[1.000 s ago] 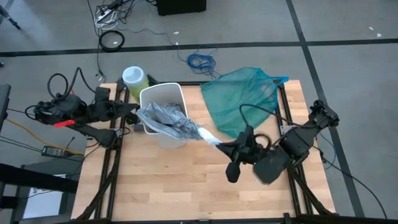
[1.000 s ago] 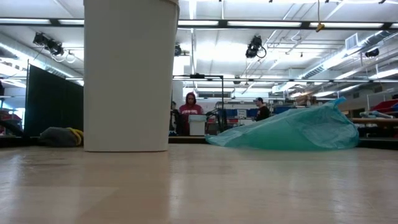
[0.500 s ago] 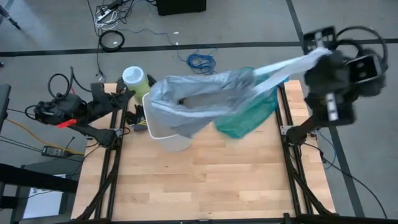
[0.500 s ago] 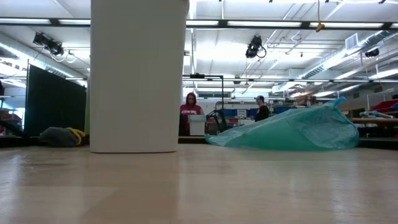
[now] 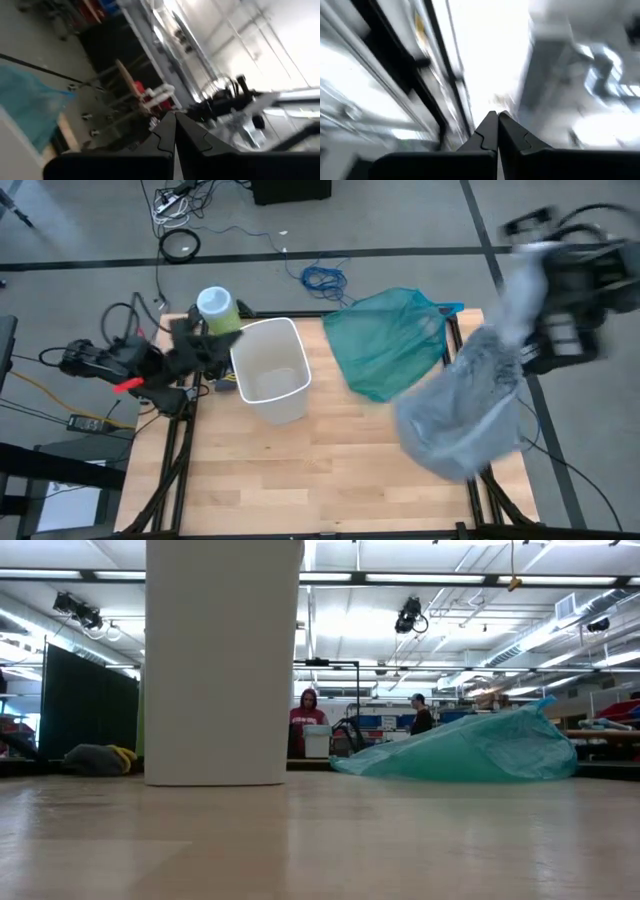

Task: Place trash/remove bag and relplace
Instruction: Remove the light blue trash bag from the trash bin

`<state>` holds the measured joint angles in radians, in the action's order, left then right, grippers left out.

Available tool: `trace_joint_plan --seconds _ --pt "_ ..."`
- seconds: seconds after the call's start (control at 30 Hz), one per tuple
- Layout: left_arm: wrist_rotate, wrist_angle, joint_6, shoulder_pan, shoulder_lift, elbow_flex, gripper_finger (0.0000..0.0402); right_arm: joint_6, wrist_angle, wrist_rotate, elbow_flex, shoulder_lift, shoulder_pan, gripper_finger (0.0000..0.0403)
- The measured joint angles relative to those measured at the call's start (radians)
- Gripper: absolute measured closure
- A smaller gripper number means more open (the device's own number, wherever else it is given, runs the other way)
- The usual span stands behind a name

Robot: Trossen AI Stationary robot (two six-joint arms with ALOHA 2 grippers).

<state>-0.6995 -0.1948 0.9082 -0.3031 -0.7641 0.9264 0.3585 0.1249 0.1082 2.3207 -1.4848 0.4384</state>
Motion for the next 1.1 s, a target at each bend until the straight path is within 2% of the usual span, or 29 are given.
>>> trace_joint_plan --seconds 0.27,0.37,0.43,0.53,0.63,0.7,0.73,0.8,0.9,0.97,1.1 --pt "0.062 -0.345 -0.008 0.000 -0.256 -0.001 0.0383 -0.053 -0.041 0.268 0.002 0.006 0.036 0.0403" --pt "0.065 -0.454 -0.006 0.000 -0.349 -0.001 0.0383 -0.060 -0.082 0.435 0.002 0.003 0.076 0.0403" --pt "0.062 -0.516 0.014 0.000 -0.402 -0.001 0.0383 -0.061 -0.150 0.583 -0.001 -0.002 0.122 0.0403" --pt "0.051 -0.578 0.068 0.004 -0.466 -0.001 0.0383 -0.113 -0.304 0.904 -0.003 -0.007 0.209 0.0403" --pt "0.045 -0.619 0.102 0.009 -0.497 -0.001 0.0383 -0.305 -0.526 1.272 -0.011 -0.012 0.303 0.0403" --pt "0.041 -0.634 0.107 0.011 -0.499 -0.001 0.0383 -0.449 -0.687 1.417 -0.022 -0.020 0.374 0.0403" --pt "0.040 -0.634 0.106 0.015 -0.498 -0.001 0.0383 -0.518 -0.762 1.451 -0.032 -0.024 0.413 0.0403" --pt "0.040 -0.635 0.094 0.022 -0.498 -0.001 0.0383 -0.656 -0.876 1.452 -0.049 -0.027 0.467 0.0403" --pt "0.044 -0.668 0.094 0.030 -0.498 -0.001 0.0383 -0.828 -0.953 1.462 -0.065 -0.017 0.534 0.0403" --pt "0.069 -0.688 0.094 0.032 -0.505 0.000 0.0383 -0.871 -0.961 1.466 -0.083 -0.015 0.553 0.0403" --pt "0.195 -0.677 0.089 0.046 -0.530 0.000 0.0382 -0.867 -0.985 1.458 -0.113 -0.023 0.548 0.0403"
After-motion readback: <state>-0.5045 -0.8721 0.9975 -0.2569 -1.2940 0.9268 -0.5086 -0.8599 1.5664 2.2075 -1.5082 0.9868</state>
